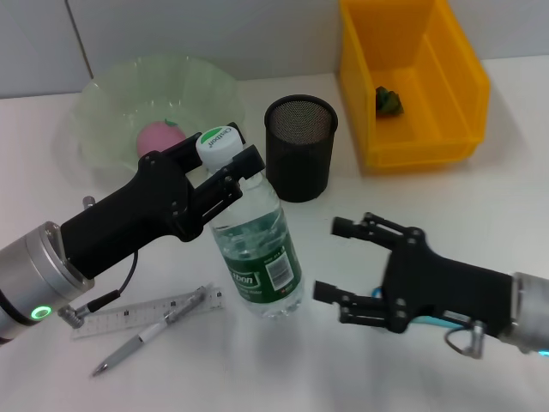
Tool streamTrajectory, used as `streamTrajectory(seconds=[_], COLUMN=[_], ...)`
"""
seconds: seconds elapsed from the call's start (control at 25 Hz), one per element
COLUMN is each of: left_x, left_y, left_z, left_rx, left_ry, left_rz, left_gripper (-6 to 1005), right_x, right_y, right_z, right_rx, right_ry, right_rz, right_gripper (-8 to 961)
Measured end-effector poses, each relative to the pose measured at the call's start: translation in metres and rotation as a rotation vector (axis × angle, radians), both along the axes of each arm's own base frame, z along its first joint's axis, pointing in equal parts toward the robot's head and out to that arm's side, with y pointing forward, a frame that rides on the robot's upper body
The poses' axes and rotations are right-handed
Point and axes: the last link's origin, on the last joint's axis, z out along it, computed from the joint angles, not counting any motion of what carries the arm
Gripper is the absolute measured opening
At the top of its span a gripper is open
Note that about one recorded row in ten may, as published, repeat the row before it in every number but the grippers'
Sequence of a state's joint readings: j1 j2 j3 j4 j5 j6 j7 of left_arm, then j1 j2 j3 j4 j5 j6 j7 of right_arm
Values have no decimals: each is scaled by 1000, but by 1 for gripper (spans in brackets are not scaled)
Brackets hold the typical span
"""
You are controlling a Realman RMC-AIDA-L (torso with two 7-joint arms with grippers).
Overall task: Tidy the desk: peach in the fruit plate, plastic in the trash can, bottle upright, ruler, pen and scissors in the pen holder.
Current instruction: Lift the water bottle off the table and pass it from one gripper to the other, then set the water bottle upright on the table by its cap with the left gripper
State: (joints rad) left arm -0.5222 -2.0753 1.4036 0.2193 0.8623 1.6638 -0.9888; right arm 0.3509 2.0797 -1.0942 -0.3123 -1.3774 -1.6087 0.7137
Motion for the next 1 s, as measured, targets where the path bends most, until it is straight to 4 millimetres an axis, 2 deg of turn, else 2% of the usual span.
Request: streamTrajectory(seconds=[0.24,0.4,0.44,0.8,1.0], left_x=[-1,0,0,-7,-22], left_y=[3,4,11,21,23], left_z=[1,2,3,2,5], left_rx=[26,39,85,236,340], left_ry=[18,24,61,180,246], left_rz=[-5,-8,-14,-24,8], left_gripper=[439,439,440,440,441], right_x=[16,20,23,28,29], right_y=[-12,-15,-16,-18,-19], right_z=[19,23,25,26,26], right_rx=[72,88,96,103,103], right_ry=[17,18,18,13,13], right_rz=[-49,-66,-77,-99,-104], right_gripper=[832,832,832,832,832])
